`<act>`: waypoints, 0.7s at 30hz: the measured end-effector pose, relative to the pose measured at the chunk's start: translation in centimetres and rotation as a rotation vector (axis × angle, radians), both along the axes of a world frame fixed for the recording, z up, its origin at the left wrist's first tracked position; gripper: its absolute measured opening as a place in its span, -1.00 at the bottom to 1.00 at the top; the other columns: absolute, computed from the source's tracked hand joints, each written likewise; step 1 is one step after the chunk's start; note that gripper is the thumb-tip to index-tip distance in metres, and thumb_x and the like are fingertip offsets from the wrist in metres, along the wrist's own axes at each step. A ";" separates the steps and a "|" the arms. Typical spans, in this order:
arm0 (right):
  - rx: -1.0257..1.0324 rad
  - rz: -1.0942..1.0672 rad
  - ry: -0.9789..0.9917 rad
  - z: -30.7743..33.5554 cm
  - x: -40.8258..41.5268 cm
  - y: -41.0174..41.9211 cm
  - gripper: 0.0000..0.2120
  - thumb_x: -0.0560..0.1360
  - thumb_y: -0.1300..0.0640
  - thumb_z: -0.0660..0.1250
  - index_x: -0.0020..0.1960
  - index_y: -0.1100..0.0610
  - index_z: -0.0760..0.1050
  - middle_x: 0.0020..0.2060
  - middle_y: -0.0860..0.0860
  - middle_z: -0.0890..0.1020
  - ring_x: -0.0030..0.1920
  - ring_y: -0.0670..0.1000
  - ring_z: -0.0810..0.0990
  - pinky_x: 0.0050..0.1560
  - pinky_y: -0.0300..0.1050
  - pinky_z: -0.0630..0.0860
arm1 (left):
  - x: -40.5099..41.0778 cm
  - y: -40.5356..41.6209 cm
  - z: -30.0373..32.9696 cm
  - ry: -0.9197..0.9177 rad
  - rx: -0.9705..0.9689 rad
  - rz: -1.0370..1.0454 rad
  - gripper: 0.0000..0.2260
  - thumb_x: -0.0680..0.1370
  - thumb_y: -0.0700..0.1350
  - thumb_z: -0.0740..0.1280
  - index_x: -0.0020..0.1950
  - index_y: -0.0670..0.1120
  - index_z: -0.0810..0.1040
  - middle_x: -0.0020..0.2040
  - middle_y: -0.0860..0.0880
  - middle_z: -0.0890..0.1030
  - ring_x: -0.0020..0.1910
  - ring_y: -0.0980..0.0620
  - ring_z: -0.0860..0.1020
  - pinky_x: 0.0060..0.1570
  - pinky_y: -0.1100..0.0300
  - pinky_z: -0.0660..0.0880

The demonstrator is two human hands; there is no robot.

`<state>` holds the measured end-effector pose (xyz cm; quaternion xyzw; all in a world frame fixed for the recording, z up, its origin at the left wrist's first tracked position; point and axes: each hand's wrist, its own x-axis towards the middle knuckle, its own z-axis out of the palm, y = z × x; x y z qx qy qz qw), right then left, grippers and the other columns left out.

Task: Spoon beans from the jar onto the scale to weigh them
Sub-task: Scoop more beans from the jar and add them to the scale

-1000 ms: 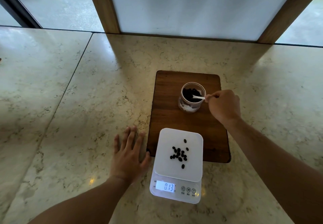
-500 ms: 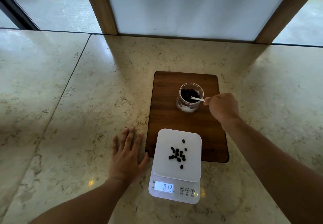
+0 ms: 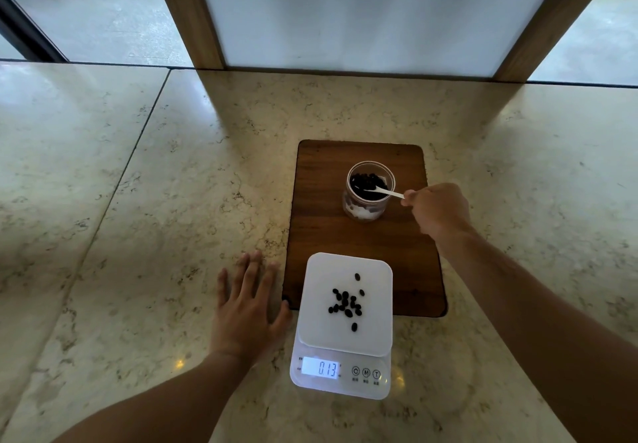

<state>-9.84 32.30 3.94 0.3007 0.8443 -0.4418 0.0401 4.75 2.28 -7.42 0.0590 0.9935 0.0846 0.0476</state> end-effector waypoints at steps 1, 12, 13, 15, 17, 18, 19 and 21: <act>0.010 0.015 -0.006 0.0 0.0 0.1 -0.83 0.47 0.05 0.43 -0.24 0.10 0.68 -0.38 0.02 0.61 -0.43 0.00 0.52 -0.42 -0.11 0.43 | 0.0 0.0 0.0 -0.001 -0.002 0.000 -0.33 0.55 0.27 0.02 0.60 -0.03 0.16 0.64 -0.13 0.09 0.62 -0.11 -0.07 0.54 -0.25 -0.08; 0.004 0.012 0.055 0.5 0.7 0.6 -0.76 0.49 0.02 0.38 -0.36 -0.02 0.60 -0.34 0.04 0.64 -0.40 -0.01 0.52 -0.44 -0.13 0.37 | -0.1 0.1 0.2 0.001 0.002 -0.002 -0.34 0.55 0.27 0.03 0.59 -0.02 0.17 0.63 -0.13 0.10 0.62 -0.11 -0.07 0.54 -0.23 -0.10; -0.002 0.019 0.059 0.7 0.9 0.6 -0.76 0.50 0.02 0.38 -0.34 -0.01 0.61 -0.35 0.04 0.64 -0.41 -0.01 0.51 -0.44 -0.13 0.37 | 0.0 0.1 0.2 0.002 0.001 -0.001 -0.34 0.56 0.27 0.02 0.59 -0.02 0.17 0.64 -0.13 0.10 0.62 -0.11 -0.07 0.54 -0.24 -0.09; -0.019 0.048 0.070 1.1 1.2 0.6 -0.77 0.51 0.03 0.37 -0.30 0.01 0.63 -0.37 0.03 0.62 -0.43 -0.02 0.49 -0.46 -0.14 0.35 | 0.0 0.0 0.2 0.003 0.008 0.004 -0.34 0.56 0.27 0.03 0.60 -0.02 0.17 0.64 -0.13 0.09 0.62 -0.10 -0.08 0.54 -0.24 -0.09; -0.052 0.070 0.084 1.6 1.8 0.6 -0.78 0.52 0.04 0.36 -0.26 0.05 0.66 -0.42 0.02 0.58 -0.45 -0.02 0.46 -0.45 -0.14 0.34 | 0.1 0.1 0.1 0.004 0.026 0.005 -0.34 0.55 0.26 0.03 0.60 -0.02 0.17 0.64 -0.12 0.08 0.62 -0.10 -0.09 0.54 -0.25 -0.08; -0.069 0.082 0.089 1.9 2.1 0.7 -0.78 0.53 0.04 0.35 -0.25 0.06 0.66 -0.44 0.01 0.56 -0.45 -0.02 0.44 -0.44 -0.13 0.34 | 0.1 0.2 0.1 0.005 0.033 0.004 -0.34 0.55 0.26 0.03 0.60 -0.02 0.17 0.64 -0.12 0.08 0.62 -0.10 -0.08 0.54 -0.26 -0.07; -0.084 0.095 0.091 2.1 2.5 0.7 -0.78 0.54 0.05 0.35 -0.25 0.06 0.66 -0.45 0.01 0.53 -0.45 -0.02 0.42 -0.42 -0.11 0.34 | 0.0 0.2 0.1 0.005 0.033 0.005 -0.34 0.55 0.26 0.04 0.60 -0.03 0.17 0.64 -0.12 0.08 0.62 -0.11 -0.08 0.54 -0.26 -0.07; -0.106 0.122 0.091 2.6 3.3 1.0 -0.78 0.55 0.07 0.34 -0.23 0.07 0.65 -0.45 0.01 0.51 -0.42 -0.01 0.41 -0.38 -0.06 0.35 | 0.0 0.2 0.2 0.002 0.024 0.007 -0.33 0.55 0.26 0.02 0.60 -0.03 0.16 0.64 -0.12 0.08 0.62 -0.11 -0.08 0.54 -0.27 -0.06</act>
